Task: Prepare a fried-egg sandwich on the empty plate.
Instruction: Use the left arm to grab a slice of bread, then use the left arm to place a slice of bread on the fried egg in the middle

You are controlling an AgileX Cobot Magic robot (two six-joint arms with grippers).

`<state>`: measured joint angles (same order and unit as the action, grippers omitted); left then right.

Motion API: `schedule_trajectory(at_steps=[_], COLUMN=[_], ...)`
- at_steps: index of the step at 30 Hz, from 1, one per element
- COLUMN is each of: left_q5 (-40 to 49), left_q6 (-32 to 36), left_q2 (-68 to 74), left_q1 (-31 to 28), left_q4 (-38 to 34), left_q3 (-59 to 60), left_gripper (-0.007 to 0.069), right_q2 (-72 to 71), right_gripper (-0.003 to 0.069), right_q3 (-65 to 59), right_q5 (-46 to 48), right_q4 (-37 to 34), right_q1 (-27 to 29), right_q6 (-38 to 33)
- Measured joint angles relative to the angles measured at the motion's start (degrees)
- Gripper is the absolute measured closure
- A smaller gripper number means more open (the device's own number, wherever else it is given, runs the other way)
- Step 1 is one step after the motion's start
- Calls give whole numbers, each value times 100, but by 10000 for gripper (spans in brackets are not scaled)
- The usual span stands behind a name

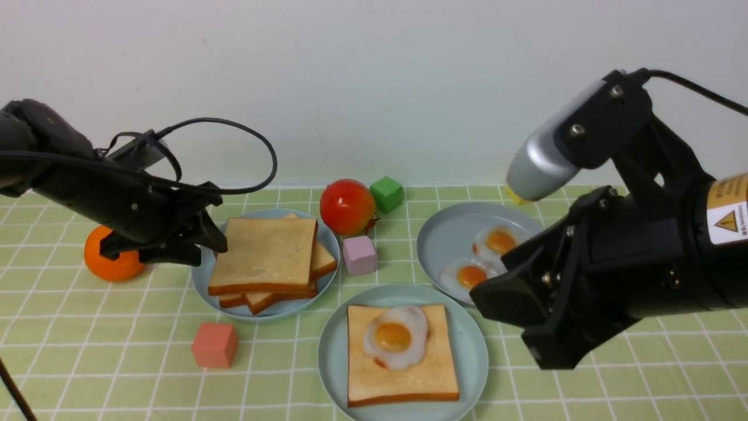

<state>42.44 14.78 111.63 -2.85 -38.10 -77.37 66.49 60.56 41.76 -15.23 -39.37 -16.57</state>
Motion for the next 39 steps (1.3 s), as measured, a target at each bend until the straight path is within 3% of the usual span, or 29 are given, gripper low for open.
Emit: schedule_trajectory(at_steps=[2, 3, 5, 9, 18, 25, 29, 35, 36, 39], left_q5=[-18, -18, -18, 0, 260, 677, 817, 222, -190, -894], left_q6=[142, 189, 227, 337, 827, 778, 744, 1102, 1213, 1283], left_q2=[110, 143, 207, 309, 482, -61, -930, -1695, -1738, -1674], left_q1=[0, 0, 0, 0, -68, -69, 74, 962, 1391, 1967], left_q4=[-6, -6, -45, -223, -667, -492, -1291, -2370, -2653, -2943], left_q3=[-32, -32, -32, -37, -96, -71, 418, 1597, 1934, 2387], left_gripper=[286, 285, 291, 327, 589, 589, 589, 589, 589, 589], right_q2=[0, 0, -5, -11, -11, -11, -80, -189, -200, -200], right_gripper=[557, 617, 667, 669, 667, 665, 663, 662, 661, 659], right_q3=[0, 0, 0, 0, 0, 0, 0, 0, 0, 0], right_q5=[46, 52, 56, 51, 12, 11, 11, 62, 95, 158], right_q4=[-5, -5, -23, -44, 47, 88, 133, 379, 490, 648], right_q1=[0, 0, 0, 0, 0, 0, 0, 0, 0, 0], right_q6=[0, 0, 0, 0, 0, 92, 164, 561, 768, 947])
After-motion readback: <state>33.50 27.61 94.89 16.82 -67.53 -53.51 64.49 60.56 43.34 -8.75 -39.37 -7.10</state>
